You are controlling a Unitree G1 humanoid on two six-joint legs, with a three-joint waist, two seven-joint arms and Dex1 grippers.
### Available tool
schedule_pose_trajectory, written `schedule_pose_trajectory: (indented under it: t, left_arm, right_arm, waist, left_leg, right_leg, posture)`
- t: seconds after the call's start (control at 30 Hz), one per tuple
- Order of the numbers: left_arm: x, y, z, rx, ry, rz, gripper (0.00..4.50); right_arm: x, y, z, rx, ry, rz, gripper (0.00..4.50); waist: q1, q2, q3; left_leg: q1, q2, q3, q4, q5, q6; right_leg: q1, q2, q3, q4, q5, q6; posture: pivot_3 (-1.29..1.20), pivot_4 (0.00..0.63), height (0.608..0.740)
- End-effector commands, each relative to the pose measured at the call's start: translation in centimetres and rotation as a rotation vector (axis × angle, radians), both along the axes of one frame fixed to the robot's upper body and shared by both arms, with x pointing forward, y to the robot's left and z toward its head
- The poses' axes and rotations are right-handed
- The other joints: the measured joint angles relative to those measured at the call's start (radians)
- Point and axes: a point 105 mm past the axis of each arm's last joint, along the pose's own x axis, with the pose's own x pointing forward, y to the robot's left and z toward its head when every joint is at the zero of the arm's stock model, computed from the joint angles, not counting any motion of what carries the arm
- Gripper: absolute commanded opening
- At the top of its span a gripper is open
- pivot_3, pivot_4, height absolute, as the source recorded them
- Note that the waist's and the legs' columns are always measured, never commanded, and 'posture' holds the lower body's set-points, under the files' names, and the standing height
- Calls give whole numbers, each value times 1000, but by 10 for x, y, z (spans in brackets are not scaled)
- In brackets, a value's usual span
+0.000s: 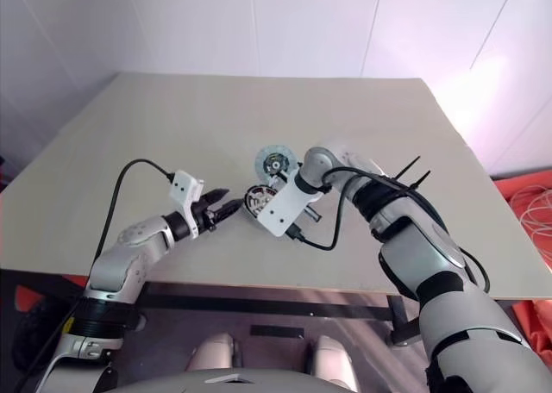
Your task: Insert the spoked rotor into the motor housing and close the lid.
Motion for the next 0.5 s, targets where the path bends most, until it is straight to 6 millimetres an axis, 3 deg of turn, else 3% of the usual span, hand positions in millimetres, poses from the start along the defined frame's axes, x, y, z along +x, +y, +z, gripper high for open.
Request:
schedule_pose_trajectory:
  t: [0.03,0.4,0.5]
  left_arm:
    - [3,0,9,-10,-41,7,2957]
    - [3,-4,7,-24,-32,15,2957]
    - [2,-3,6,-27,-29,19,2957]
  right_arm:
    - [7,-21,17,-7,-41,-43,8]
    - [14,-71,35,-107,-77,-173,8]
    - [0,-74,35,-90,30,-236,8]
  waist:
    - [8,0,0]
    - [8,0,0]
    - [8,0,0]
  left_leg:
    - [0,0,0,0,0,0]
    - [-5,0,0,1,0,0]
    - [-8,1,0,2,0,1]
  right_leg:
    - [0,0,0,0,0,0]
    - [-5,0,0,1,0,0]
    - [-7,0,0,1,0,0]
  posture:
    - [0,0,740]
    - [0,0,740]
    - [0,0,740]
